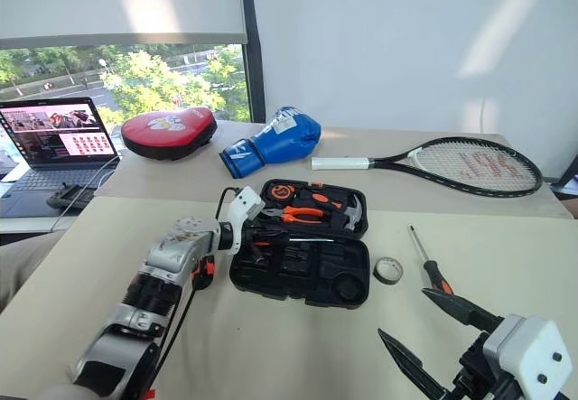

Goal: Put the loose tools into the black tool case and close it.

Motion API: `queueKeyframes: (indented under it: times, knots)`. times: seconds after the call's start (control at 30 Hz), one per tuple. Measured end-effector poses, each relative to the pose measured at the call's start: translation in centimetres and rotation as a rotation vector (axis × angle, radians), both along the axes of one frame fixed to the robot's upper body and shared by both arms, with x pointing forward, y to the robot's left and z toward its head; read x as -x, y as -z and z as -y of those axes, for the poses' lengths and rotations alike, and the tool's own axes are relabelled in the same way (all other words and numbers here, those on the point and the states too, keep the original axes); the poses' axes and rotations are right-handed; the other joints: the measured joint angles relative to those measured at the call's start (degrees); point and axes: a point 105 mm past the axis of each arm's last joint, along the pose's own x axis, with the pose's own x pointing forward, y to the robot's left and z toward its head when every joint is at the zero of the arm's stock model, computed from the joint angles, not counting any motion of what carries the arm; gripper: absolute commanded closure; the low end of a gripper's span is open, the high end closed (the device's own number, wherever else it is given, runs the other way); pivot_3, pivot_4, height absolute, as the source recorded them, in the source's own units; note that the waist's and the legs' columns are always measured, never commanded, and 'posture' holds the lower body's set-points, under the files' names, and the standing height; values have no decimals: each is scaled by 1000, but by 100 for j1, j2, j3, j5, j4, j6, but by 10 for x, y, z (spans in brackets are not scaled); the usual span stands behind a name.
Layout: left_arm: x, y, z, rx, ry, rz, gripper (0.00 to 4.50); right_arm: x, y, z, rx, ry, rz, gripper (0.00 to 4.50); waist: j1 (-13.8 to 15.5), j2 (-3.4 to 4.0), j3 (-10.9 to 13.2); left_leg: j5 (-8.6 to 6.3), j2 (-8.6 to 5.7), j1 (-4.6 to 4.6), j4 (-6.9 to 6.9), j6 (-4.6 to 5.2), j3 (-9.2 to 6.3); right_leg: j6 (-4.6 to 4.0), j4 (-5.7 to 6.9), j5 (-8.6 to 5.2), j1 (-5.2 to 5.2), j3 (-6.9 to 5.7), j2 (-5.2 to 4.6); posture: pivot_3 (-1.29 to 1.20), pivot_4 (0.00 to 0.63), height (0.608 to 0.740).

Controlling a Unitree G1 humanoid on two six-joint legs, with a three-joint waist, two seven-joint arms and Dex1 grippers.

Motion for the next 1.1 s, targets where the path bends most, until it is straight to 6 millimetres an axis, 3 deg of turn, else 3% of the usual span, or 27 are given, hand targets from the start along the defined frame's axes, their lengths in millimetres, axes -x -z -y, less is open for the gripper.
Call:
queueKeyframes:
  times: [0.1,0.27,0.7,0.87,0.9,1.0,1.1]
  knots:
    - [6,11,2,-18,-12,-7,4492,-15,-5,2,15,-71,5,0,-47,1,-1,-7,0,23,-2,9,3,-9,-2,5,15,-1,4,0,150,740]
    - [8,12,8,-46,7,26,4492,-38,-14,24,26,-134,-26,0,-13,2,-1,-8,4,35,-4,12,1,-17,1,8,25,-1,9,0,150,740]
    - [7,31,16,-208,78,128,4492,-50,-18,28,49,-146,-85,0,-3,61,-62,-32,7,88,-7,28,-3,-13,-40,6,96,-3,-37,0,150,740]
    - [16,27,12,0,98,88,4492,-70,-5,36,90,30,-111,0,-14,68,-72,-19,7,52,-7,9,-3,-13,-34,10,57,-5,-41,0,150,740]
    - [23,24,11,46,138,58,4492,-72,-2,37,90,52,-128,0,-22,63,-69,1,8,36,-7,-27,-3,-14,-25,11,36,-5,-39,0,150,740]
    - [46,-12,1,182,282,1,3781,-84,5,49,158,152,-192,0,-46,58,-64,20,3,-10,-1,-54,1,-18,7,12,-26,-5,-7,0,150,740]
    - [72,-51,-12,208,418,49,2647,-101,12,70,204,267,-307,0,-106,59,-63,23,10,-4,-3,-58,-1,-24,-3,9,-9,-4,6,0,150,740]
